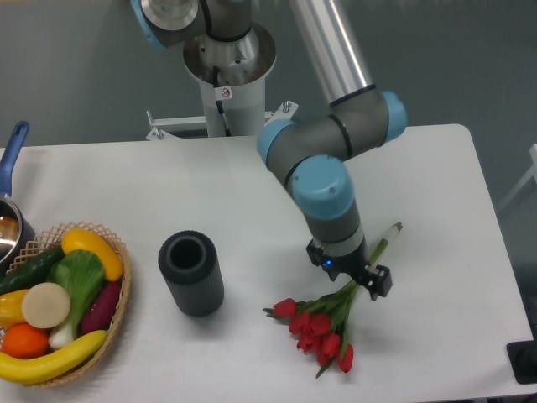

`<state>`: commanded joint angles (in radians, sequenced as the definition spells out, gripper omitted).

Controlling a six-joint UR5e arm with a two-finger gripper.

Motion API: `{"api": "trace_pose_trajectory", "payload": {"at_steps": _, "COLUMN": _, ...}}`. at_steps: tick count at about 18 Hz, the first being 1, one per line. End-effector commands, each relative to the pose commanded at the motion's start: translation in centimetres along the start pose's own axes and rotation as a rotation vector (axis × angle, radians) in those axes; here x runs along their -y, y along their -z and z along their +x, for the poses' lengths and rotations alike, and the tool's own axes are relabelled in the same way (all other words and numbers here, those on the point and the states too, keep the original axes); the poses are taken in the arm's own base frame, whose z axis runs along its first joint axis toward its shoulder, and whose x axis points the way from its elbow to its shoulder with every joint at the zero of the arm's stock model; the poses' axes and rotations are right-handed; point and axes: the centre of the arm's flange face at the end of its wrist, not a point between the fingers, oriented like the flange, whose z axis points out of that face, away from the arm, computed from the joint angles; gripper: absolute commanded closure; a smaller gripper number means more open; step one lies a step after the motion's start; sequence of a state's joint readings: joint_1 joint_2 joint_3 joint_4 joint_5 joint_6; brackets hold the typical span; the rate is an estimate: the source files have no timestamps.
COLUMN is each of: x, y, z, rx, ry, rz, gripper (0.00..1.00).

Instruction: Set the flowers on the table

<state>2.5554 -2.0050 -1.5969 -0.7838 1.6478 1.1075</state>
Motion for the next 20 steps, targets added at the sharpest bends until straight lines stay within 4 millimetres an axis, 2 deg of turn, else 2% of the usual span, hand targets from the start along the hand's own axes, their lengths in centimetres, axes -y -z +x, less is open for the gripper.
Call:
{"api": "trace_pose_trajectory", "payload": {"at_steps": 3, "x": -2.7, "y": 2.4, "z": -2.3, "rx": 0.009, "ry": 0.026, "rz": 0.052, "gripper": 0.0}}
{"api": "trace_pose_trajectory", "payload": {"at_steps": 6, "x": -4.7, "y": 2.7, "z": -3.3, "rx": -0.027, "ry": -0.029, "rz": 0.126, "gripper": 0.0}}
{"api": "trace_pose_trajectory", "payload": {"at_steps": 9, "x": -8.2, "y": 3.3, "z": -4.2, "rx": -0.083, "ry": -0.128, "rz": 0.113, "gripper": 0.0}}
{"api": "trace_pose_trajectory", "payload": {"at_steps": 12, "x": -12.1, "y": 3.7, "z": -3.7, "rx": -0.102, "ry": -0.273, "rz": 0.104, "gripper": 0.0}}
{"api": "trace_pose_trajectory", "payload": {"at_steps": 14, "x": -15.3, "y": 4.4, "z": -4.0, "rx": -0.094, "ry": -0.302, "rz": 0.098, "gripper": 0.0}}
{"api": "trace_pose_trajectory", "payload": {"at_steps": 16, "x": -17.5, "y": 4.5, "z": -3.8, "rx": -0.096, "ry": -0.337, "rz": 0.129, "gripper": 0.0}}
{"api": "trace_pose_trajectory", "payload": {"at_steps": 18, "x": -19.5, "y": 4.5, "z": -3.5, "rx": -0.099, "ry": -0.332, "rz": 0.15, "gripper": 0.0}}
{"api": "trace_pose_trajectory", "payload": {"at_steps": 20, "x": -19.8, "y": 4.3, "z": -3.1, "rx": -0.107, "ry": -0.324, "rz": 0.156, "gripper": 0.0}}
